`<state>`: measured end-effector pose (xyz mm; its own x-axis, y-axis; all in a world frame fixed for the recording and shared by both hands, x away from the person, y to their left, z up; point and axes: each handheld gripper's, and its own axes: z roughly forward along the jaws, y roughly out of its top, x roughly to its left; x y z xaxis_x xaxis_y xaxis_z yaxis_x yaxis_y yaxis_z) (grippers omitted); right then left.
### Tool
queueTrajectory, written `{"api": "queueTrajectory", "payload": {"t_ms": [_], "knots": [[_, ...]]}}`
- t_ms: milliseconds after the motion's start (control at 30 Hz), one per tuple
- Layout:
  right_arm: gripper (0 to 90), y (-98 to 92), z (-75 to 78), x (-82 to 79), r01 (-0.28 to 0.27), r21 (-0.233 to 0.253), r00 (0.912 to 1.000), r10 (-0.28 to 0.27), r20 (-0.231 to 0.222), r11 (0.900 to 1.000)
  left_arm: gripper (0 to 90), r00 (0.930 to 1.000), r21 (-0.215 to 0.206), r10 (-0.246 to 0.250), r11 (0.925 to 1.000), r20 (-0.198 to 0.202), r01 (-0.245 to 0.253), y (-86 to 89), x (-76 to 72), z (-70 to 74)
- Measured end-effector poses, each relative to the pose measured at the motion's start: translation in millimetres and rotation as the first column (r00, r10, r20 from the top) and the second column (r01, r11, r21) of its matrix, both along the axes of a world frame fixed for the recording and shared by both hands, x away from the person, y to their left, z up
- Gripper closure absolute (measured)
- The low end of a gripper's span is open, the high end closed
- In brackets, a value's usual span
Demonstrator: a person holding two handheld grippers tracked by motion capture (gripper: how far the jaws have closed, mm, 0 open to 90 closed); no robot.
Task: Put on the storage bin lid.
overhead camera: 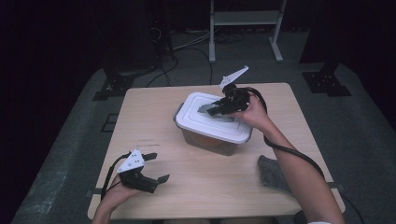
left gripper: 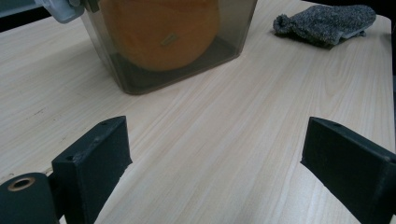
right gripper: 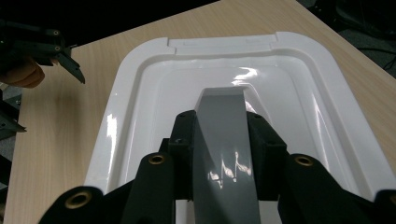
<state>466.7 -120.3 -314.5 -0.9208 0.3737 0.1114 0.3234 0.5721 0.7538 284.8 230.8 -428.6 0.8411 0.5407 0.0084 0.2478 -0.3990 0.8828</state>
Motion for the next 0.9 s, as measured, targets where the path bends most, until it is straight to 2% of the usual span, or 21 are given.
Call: {"api": "queueTrajectory", "payload": {"t_ms": [667,900], "knots": [[65.9,8.9,-18.6,13.8,0.003,-0.017,1.0,-0.003,-0.002,1.0,7.1,1.0,-0.01,0.001,0.9999,0.001,-0.001,1.2,0.2,0.3],[65.9,9.7,-21.3,14.5,0.0,-0.008,1.0,0.0,-0.001,1.0,7.1,1.0,-0.01,0.001,1.0,0.001,-0.001,1.3,0.1,0.5]]}}
